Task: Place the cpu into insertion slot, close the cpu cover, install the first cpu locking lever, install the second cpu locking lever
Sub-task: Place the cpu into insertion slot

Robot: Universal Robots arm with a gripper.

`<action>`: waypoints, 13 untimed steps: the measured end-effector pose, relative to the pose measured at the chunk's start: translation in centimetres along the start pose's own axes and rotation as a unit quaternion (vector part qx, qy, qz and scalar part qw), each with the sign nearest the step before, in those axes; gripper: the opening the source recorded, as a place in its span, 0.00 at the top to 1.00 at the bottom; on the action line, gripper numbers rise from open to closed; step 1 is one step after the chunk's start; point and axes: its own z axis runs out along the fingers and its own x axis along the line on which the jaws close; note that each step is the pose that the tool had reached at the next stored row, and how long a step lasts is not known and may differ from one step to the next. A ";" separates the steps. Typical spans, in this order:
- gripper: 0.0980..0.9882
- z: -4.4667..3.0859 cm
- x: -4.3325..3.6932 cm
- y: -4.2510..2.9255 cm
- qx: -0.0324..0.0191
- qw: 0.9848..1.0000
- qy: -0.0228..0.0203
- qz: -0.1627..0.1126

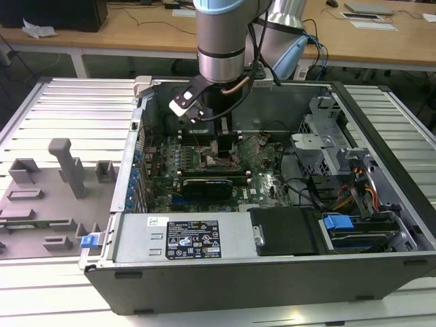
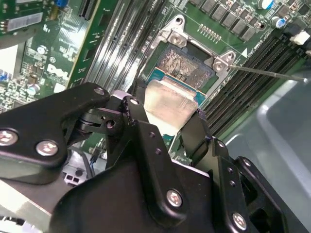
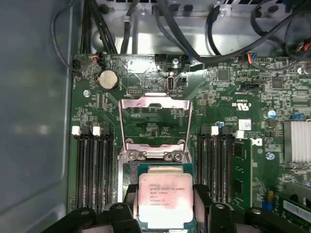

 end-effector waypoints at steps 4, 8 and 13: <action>0.50 0.79 0.03 -0.19 0.000 1.000 0.000 0.000; 0.50 1.16 0.15 -0.37 0.000 1.000 0.000 0.000; 0.50 1.72 0.54 -0.60 0.000 1.000 0.000 0.000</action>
